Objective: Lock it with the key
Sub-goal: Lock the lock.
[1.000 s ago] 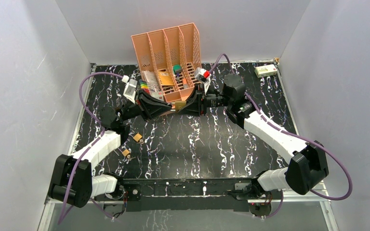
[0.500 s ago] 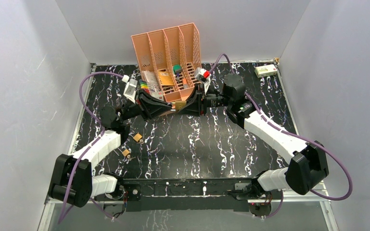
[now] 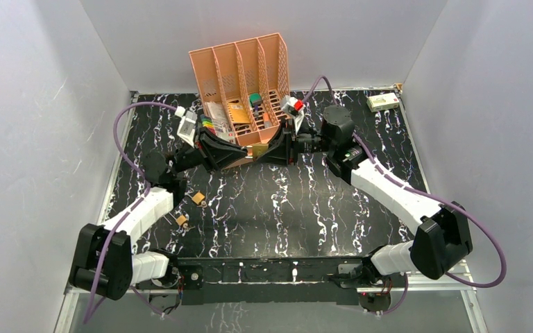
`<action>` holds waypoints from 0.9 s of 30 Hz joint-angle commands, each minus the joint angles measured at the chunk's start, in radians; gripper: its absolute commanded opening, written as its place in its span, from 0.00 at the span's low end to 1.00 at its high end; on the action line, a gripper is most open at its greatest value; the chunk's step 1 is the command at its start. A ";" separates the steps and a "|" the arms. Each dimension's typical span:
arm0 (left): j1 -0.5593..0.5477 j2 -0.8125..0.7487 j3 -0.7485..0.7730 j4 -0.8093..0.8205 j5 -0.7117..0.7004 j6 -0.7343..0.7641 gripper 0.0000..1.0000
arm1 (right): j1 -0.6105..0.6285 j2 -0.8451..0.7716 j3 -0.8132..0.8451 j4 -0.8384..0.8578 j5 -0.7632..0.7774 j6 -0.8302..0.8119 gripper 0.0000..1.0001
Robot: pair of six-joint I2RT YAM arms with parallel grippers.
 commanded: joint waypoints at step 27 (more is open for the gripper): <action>-0.064 -0.011 0.119 0.016 -0.093 -0.049 0.00 | -0.014 -0.071 0.169 0.005 -0.069 -0.034 0.00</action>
